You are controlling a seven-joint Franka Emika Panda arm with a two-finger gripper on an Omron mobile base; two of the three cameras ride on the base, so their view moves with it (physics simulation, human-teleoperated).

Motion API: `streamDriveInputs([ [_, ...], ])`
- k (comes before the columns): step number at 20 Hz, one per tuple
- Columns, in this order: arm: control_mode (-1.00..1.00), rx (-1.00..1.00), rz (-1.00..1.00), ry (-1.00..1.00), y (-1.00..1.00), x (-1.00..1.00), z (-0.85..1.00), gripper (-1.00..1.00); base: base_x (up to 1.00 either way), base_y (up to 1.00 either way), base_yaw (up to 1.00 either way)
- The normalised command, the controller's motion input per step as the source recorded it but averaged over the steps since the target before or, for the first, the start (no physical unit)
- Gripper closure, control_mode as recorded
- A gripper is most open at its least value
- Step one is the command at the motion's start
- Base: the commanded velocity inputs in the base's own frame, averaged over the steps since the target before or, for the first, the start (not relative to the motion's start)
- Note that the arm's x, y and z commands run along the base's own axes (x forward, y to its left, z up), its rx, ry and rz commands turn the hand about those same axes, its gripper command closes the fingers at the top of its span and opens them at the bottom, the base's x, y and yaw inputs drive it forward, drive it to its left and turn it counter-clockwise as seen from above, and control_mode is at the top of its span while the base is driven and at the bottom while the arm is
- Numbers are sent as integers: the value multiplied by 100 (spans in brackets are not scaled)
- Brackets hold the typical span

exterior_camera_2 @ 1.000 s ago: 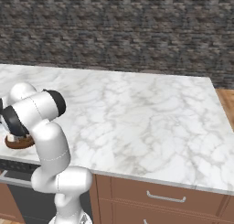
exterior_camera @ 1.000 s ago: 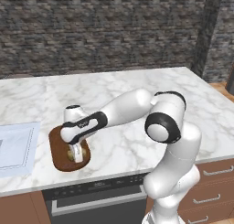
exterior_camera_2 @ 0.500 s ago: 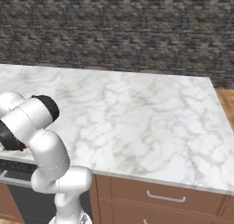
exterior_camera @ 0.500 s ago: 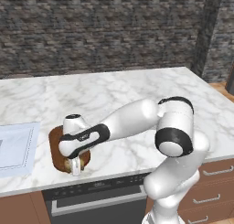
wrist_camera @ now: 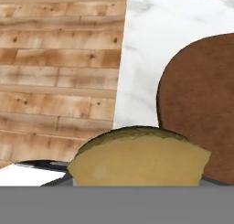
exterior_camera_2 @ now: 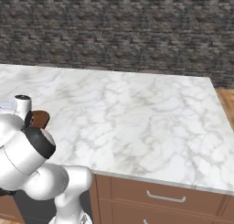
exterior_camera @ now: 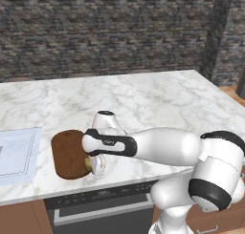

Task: Pick up the sponge from the counter and clean the cutting board by briefly scrubbing or pressing down on the cutting board. Once finished, release the sponge.

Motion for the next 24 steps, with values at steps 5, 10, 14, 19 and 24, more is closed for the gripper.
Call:
streamDriveInputs([
  [5, -100, 0, -12, 23, -71, 84, 14, 100, 0, 0, 0],
  [10, -100, 0, -12, 27, -69, 96, -4, 100, 0, 0, 0],
  [14, -100, 0, -13, 10, -42, 72, -28, 100, 0, 0, 0],
  [19, -100, 0, -7, -2, -10, 21, -51, 100, 0, 0, 0],
  [24, -100, -3, -6, -2, 3, 18, -70, -100, 0, 0, 0],
])
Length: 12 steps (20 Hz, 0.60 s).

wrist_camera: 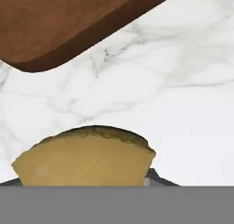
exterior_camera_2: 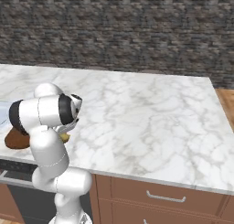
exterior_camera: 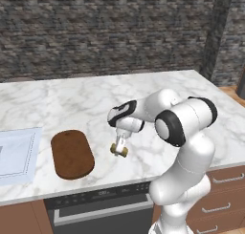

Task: Pick up the sponge from the counter and clean the cutting board by briefly scrubbing or pressing down on the cutting board. Once finished, release the sponge.

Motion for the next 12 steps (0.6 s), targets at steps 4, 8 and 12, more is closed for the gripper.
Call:
streamDriveInputs([
  [4, -100, 2, -6, -3, -1, 6, -34, -100, 0, 0, 0],
  [8, -100, 2, -9, -10, -3, 0, 13, -100, 0, 0, 0],
  [12, -100, 0, -2, -12, -1, 0, 56, -100, 0, 0, 0],
])
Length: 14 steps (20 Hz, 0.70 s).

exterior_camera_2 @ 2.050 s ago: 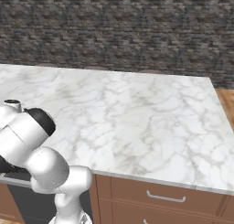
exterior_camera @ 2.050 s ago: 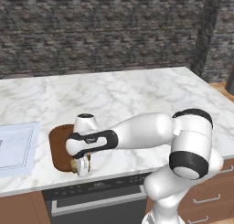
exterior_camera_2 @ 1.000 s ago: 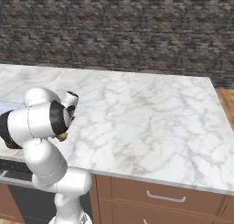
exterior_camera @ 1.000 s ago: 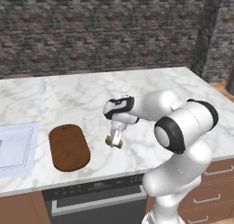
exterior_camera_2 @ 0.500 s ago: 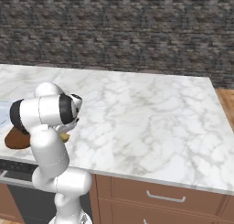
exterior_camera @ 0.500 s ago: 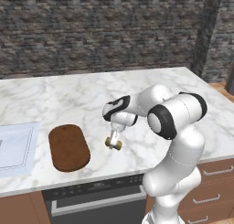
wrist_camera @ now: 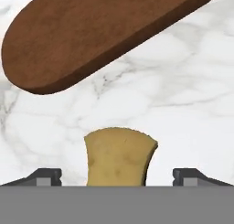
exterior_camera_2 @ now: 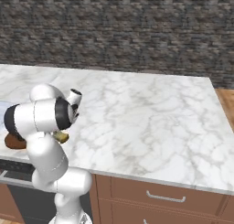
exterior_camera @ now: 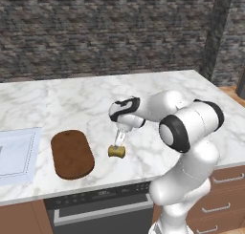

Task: Pick up the sponge from the counter and clean the cutting board by briefly scrubbing or pressing down on the cutting board. Once finished, release the sponge.

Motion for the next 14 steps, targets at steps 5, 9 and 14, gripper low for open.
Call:
streamDriveInputs([
  [5, -100, 0, -1, -19, -9, -10, 76, -100, 0, 0, 0],
  [9, -100, 1, -9, -24, -25, -62, 67, -100, 0, 0, 0],
  [14, -100, 3, -19, -22, -13, -76, 74, -100, 0, 0, 0],
])
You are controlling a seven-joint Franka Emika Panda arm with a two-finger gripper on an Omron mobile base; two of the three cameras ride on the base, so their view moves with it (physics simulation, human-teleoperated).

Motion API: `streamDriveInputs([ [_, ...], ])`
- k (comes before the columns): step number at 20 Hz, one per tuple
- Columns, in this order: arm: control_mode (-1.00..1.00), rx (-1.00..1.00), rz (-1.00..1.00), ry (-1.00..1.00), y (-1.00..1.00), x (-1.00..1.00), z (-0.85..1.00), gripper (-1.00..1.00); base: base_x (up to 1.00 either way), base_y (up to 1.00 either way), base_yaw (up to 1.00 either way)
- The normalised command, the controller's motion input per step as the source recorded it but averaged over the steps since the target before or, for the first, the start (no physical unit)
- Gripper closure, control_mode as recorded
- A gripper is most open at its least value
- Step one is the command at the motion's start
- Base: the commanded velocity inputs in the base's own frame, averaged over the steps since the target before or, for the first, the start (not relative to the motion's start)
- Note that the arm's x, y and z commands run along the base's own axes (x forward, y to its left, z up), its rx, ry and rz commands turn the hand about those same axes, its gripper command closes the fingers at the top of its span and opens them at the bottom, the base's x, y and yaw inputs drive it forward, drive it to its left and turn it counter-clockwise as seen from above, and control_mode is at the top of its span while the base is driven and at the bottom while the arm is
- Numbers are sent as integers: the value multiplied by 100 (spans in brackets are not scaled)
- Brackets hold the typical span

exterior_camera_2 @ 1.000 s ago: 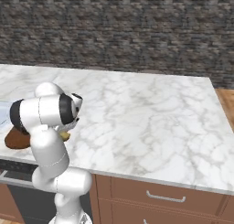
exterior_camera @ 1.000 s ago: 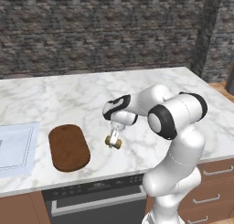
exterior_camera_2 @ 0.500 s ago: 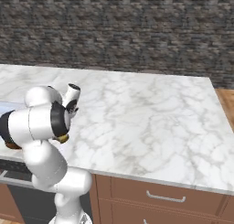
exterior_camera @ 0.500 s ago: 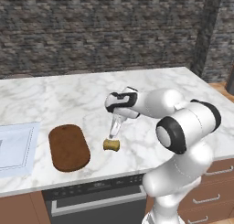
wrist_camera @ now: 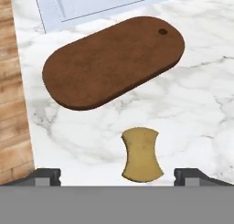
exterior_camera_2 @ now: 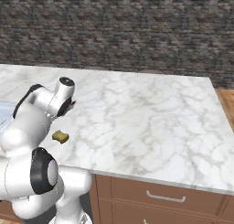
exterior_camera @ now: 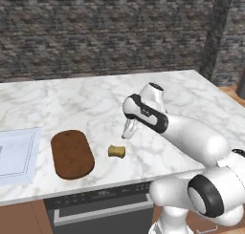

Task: Pick up the sponge from the counter and clean the cutting board by briefly scrubbing or pressing down on the cutting board. Once finished, release the sponge.

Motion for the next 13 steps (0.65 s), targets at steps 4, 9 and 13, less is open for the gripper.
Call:
streamDriveInputs([
  [4, -100, 3, -28, -12, -5, -75, 68, -100, 0, 0, 0],
  [9, -100, 2, -31, -8, -14, -65, 65, -100, 0, 0, 0],
  [13, -100, 1, -24, -12, -30, -47, 71, -100, 0, 0, 0],
])
